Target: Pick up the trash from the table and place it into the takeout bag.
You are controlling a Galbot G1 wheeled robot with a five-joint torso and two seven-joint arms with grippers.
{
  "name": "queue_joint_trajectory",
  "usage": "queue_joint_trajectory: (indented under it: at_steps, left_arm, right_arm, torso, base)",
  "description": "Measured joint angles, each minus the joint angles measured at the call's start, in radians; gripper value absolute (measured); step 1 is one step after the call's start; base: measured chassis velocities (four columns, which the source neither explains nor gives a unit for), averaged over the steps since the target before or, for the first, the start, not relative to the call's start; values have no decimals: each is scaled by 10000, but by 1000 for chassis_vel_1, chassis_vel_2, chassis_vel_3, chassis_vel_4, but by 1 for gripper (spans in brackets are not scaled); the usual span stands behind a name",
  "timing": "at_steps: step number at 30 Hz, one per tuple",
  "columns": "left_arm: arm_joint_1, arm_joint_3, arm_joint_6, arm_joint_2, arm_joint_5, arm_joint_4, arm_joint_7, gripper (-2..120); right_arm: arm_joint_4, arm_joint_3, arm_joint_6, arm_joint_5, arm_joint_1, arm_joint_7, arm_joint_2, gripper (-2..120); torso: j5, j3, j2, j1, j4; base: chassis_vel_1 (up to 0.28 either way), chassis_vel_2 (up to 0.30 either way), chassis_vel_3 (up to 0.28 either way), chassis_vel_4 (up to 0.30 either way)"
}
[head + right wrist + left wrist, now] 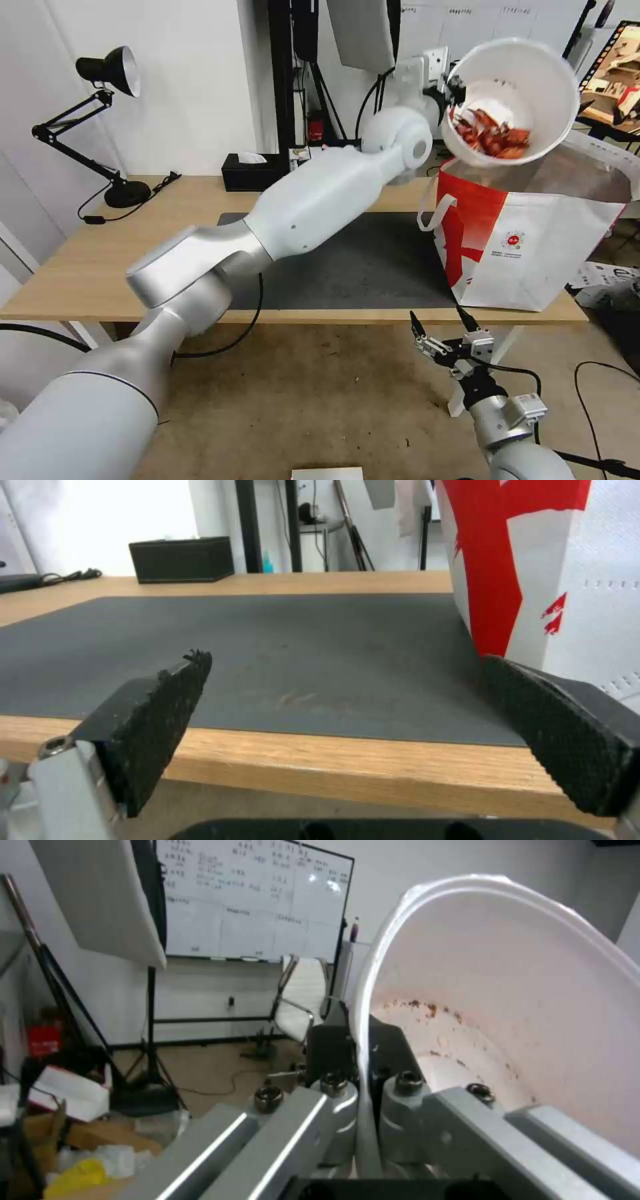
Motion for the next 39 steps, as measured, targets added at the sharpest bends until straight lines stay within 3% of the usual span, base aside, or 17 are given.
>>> queue_joint_trajectory:
  at_steps: [11,19,26,39]
  left_arm:
    - [541,665,-1005,58,1783,-42,60,0]
    - [631,1175,-843,68,1833,-449,685,0]
    - [545,1414,-344,79,1785,-463,971,0]
    - [514,1881,-244,84,1775,-545,1370,0]
  right_arm:
    - [0,0,0,0,0,0,0,100]
    - [0,0,0,0,0,0,0,100]
    - [0,0,0,0,0,0,0,100]
    - [0,0,0,0,0,0,0,100]
  torso:
    - [0,0,0,-1,0]
    - [-1,-1,0,-1,-2]
    - [0,-1,0,-1,-1]
    - [-1,0,0,0,0]
  base:
    - [0,0,0,0]
    - [0,0,0,0]
    - [0,0,0,0]
    - [0,0,0,0]
